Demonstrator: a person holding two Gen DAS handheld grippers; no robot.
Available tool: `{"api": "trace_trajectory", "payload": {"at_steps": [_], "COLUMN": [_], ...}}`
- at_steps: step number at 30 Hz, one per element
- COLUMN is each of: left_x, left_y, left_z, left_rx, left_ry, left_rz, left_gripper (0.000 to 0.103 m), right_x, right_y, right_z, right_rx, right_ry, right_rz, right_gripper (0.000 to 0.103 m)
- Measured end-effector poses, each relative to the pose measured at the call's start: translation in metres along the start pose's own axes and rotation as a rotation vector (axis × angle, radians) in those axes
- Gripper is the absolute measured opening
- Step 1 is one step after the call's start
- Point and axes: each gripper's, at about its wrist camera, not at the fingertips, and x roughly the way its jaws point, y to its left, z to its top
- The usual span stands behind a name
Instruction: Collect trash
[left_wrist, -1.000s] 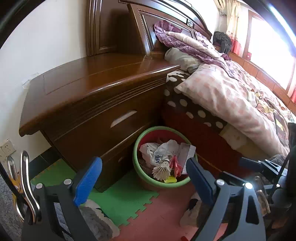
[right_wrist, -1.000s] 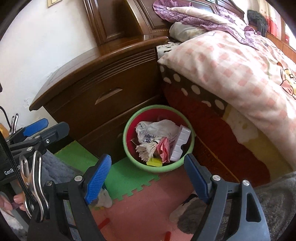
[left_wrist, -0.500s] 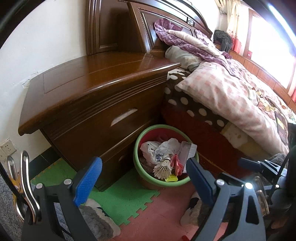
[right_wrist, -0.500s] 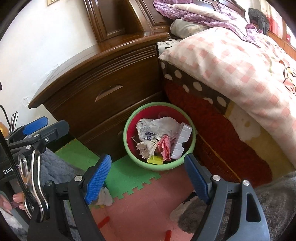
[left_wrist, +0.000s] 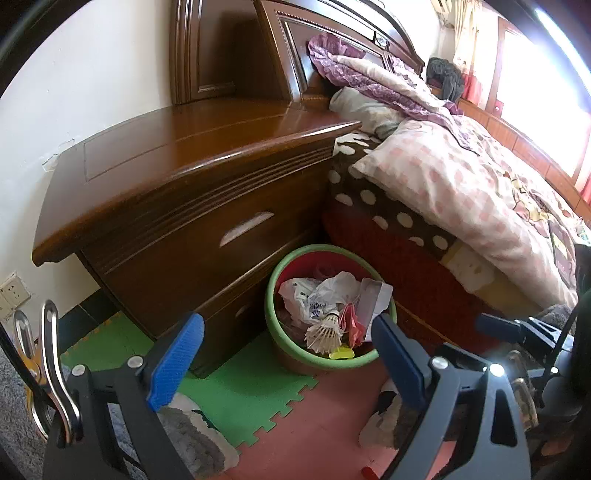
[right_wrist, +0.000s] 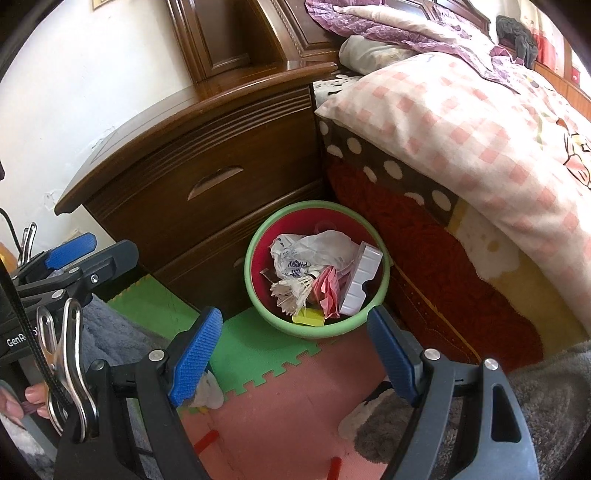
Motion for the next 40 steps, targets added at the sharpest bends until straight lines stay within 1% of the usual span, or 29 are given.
{"api": "trace_trajectory", "payload": {"at_steps": [24,28,30,32,34,40], "left_x": [0.003,0.006,0.005,0.007,0.01,0.012], "left_y": [-0.001,-0.006,-0.011,-0.011,-0.008,-0.008], "left_z": [-0.001,-0.004,-0.007,-0.007,-0.006,-0.006], "left_rx": [0.009,0.04,0.056,0.051,0.04,0.037], "left_ry": [0.015,0.029,0.018,0.028,0.038,0.036], "left_rz": [-0.004,-0.014,0.015,0.001,-0.015,-0.013], "left_gripper": [0.095,0.094,0.094,0.094,0.094,0.094], "right_x": [0.001,0.001,0.001,0.001,0.002,0.004], "right_y": [0.001,0.003,0.005,0.005,0.004,0.002], "right_z": [-0.003,-0.004,-0.004,-0.004,-0.004,-0.004], "right_rx": [0.006,0.003,-0.006,-0.016,-0.007,0.004], "right_ry": [0.008,0.008,0.008,0.007,0.01,0.017], "right_rz": [0.0,0.012,0.015,0.001,0.011,0.023], "right_gripper": [0.083,0.083,0.083,0.083,0.083,0.083]}}
